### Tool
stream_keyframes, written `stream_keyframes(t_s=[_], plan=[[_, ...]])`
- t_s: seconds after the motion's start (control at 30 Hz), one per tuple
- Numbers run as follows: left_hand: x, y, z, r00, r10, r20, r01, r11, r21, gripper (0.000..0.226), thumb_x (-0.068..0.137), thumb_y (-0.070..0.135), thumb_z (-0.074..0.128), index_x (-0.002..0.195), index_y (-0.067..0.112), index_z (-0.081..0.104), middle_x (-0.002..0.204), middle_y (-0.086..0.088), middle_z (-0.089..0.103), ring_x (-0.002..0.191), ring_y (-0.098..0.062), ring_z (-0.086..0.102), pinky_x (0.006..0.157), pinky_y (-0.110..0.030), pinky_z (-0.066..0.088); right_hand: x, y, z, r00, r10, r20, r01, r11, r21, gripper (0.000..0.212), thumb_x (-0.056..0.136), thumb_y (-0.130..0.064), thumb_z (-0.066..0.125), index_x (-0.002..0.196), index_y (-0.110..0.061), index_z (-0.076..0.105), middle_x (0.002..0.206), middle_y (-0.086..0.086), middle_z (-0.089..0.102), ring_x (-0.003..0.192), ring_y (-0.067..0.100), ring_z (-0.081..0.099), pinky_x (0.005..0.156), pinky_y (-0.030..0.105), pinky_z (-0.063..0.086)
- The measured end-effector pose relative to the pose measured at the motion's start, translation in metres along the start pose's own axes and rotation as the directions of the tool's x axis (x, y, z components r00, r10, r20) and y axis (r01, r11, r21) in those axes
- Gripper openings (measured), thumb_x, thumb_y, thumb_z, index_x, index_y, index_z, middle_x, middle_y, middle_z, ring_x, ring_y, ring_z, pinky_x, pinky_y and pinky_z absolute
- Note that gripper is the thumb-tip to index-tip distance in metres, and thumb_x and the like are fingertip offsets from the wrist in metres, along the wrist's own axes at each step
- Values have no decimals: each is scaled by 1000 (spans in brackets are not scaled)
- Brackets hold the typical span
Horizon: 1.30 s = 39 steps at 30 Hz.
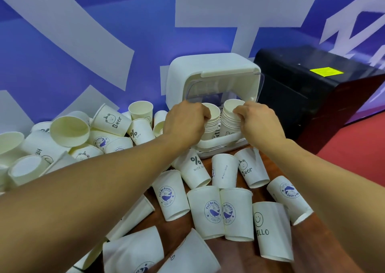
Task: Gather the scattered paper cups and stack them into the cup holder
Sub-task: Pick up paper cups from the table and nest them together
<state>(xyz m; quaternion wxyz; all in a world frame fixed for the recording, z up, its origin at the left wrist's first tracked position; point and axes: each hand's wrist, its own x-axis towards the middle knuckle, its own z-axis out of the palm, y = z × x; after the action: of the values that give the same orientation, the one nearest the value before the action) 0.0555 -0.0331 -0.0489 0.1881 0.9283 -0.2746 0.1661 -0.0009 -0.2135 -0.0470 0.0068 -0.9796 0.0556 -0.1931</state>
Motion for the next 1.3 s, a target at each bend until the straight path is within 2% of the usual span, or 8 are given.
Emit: stream_keyframes(t_s=[0.1,0.43,0.73,0.87,0.97,1.03,1.13,1.3], plan=[[-1,-1,3,1000,7,-3,-7,1000,0,30,98,17,53,118,32,70,114,0,70,97,-24,63,72,-29,44,-2,1,5,1000,-12,17,12,1000,-9,34,85,-2,54,114,-15,67,96,7,61,86,27,56,73,38,50],[-1,-4,10,999,33,-4,-33,999,9,29,98,18,55,121,30,69,117,-1,69,98,-22,63,84,-32,51,-6,1,15,998,33,53,-35,999,39,46,88,1,55,132,-14,59,122,8,58,110,27,51,93,40,47],[-3,-4,6,999,25,47,-24,999,-39,34,94,13,60,126,26,66,122,-4,67,103,-23,64,86,-32,51,-15,-9,11,993,62,100,-60,998,-24,50,89,-6,59,138,-12,49,129,11,51,116,30,44,97,42,44],[-17,-17,-10,999,28,32,-25,994,-109,40,93,19,65,131,32,60,130,-3,62,112,-22,60,93,-34,49,-24,-28,1,990,138,5,-138,990,41,55,89,-8,64,141,-14,45,136,12,44,122,30,44,97,43,47],[-31,-37,-35,999,36,-12,-37,990,-135,28,93,24,65,120,31,67,123,3,66,109,-20,59,89,-33,47,-26,-49,-8,988,82,-134,-64,989,135,45,91,-8,58,135,-10,50,128,16,49,116,32,48,91,44,47],[-42,-54,-56,999,7,-33,-11,992,-126,25,92,28,65,117,30,68,123,5,65,109,-18,58,87,-30,43,-27,-69,-16,984,48,-172,-16,983,182,43,91,-9,58,133,-10,51,128,15,50,116,33,49,93,44,45],[-62,-84,-89,995,-63,-78,57,995,-86,24,93,33,64,117,30,67,123,6,64,107,-17,60,87,-30,43,-31,-109,-30,981,-3,-194,48,972,230,40,90,-11,61,129,-13,54,127,12,53,115,30,50,95,41,45],[-91,-141,-143,963,-235,-135,230,972,-50,20,94,33,61,112,29,69,119,8,65,106,-18,61,82,-30,42,-38,-171,-43,973,-145,-178,193,938,289,38,91,-20,61,128,-16,55,125,6,57,106,25,57,87,39,49]])
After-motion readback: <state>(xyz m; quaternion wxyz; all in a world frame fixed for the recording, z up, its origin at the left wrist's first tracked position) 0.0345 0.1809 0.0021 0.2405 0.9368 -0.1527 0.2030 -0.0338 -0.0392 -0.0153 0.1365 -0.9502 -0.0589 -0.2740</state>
